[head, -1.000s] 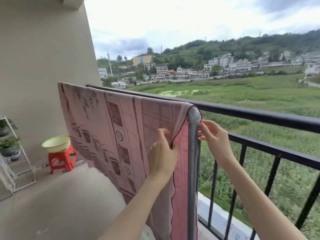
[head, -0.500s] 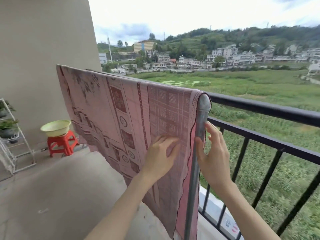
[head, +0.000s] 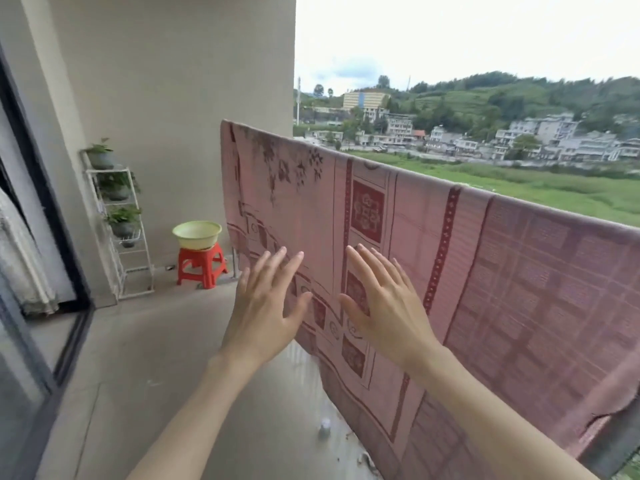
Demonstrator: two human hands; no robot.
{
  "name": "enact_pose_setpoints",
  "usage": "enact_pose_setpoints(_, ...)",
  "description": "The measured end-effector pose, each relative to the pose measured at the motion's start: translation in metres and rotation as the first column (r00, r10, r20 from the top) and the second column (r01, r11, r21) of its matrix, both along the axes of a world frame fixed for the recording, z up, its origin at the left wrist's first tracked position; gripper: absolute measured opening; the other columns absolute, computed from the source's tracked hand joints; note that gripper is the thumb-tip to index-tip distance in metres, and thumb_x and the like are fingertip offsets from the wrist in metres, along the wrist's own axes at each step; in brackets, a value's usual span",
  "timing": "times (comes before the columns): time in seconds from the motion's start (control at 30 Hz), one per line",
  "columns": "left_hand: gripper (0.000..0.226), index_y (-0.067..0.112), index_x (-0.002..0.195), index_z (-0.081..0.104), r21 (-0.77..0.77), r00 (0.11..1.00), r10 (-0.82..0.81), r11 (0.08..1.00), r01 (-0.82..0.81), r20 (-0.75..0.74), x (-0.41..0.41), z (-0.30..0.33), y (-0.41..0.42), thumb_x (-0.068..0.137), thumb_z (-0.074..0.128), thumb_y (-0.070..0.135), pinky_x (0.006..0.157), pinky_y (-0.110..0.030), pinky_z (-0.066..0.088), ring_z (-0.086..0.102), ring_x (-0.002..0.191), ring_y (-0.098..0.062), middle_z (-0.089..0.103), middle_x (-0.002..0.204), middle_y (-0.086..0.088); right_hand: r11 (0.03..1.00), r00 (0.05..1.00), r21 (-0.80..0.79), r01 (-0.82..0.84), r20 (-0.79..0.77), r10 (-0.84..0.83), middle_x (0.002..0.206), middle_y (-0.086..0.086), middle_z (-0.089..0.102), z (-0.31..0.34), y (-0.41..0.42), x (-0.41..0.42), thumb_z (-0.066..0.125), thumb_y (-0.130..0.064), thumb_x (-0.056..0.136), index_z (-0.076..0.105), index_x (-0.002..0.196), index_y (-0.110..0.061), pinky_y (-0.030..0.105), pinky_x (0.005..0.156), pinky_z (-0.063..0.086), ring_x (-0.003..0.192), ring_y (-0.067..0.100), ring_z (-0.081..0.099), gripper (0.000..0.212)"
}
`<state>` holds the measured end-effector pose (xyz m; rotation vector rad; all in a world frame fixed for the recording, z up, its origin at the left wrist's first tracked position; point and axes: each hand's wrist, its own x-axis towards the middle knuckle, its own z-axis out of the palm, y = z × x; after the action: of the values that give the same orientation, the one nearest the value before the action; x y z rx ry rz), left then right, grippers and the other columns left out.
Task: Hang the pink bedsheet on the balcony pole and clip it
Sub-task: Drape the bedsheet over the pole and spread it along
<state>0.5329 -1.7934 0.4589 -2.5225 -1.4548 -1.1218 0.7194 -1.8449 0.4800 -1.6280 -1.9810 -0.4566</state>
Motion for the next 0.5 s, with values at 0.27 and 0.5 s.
enact_pose_setpoints(0.27, 0.067, 0.027, 0.142, 0.032, -0.011, 0.999, 0.053, 0.999, -0.053, 0.001, -0.118, 0.003, 0.152, 0.082, 0.022, 0.055, 0.115, -0.045, 0.015, 0.017, 0.143, -0.021, 0.028, 0.152, -0.002, 0.995, 0.996, -0.052, -0.079, -0.044, 0.077, 0.152, 0.001, 0.03, 0.012, 0.159, -0.116, 0.028, -0.054, 0.089, 0.021, 0.147, -0.023, 0.038, 0.117, 0.011, 0.143, 0.019, 0.022, 0.066)
enact_pose_setpoints(0.5, 0.074, 0.03, 0.143, 0.026, -0.155, 1.0, 0.002, 0.988, -0.001, 0.009, -0.164, -0.018, 0.264, 0.077, 0.016, 0.061, 0.114, -0.03, 0.003, 0.008, 0.144, -0.017, 0.02, 0.154, 0.001, 0.99, 0.996, -0.126, -0.065, -0.067, 0.057, 0.153, 0.0, 0.026, 0.011, 0.276, -0.147, 0.043, -0.039, 0.094, 0.02, 0.147, -0.023, 0.037, 0.119, 0.008, 0.144, 0.017, 0.016, 0.061)
